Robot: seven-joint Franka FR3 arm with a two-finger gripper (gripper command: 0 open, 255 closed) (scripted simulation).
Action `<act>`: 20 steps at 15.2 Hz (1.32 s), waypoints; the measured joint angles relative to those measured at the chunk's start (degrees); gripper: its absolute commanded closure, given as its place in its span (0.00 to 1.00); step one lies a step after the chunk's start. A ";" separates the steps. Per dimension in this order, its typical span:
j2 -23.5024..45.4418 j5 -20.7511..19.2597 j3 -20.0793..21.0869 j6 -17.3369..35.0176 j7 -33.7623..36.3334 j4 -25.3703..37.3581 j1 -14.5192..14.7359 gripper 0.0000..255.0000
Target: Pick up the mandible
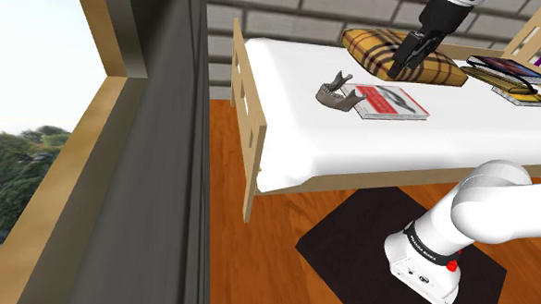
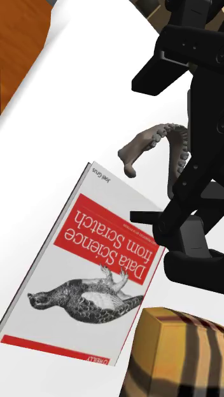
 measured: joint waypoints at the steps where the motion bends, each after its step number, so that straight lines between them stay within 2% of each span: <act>1: 0.00 0.00 0.00 0.00 0.00 0.00 0.00 0.00; 6: 5.51 1.13 2.40 6.28 3.54 -0.14 0.11 0.00; 14: 20.11 1.36 6.85 18.65 10.40 3.53 -0.39 0.00; 20: 22.45 1.13 7.47 23.13 11.56 1.59 -0.49 0.00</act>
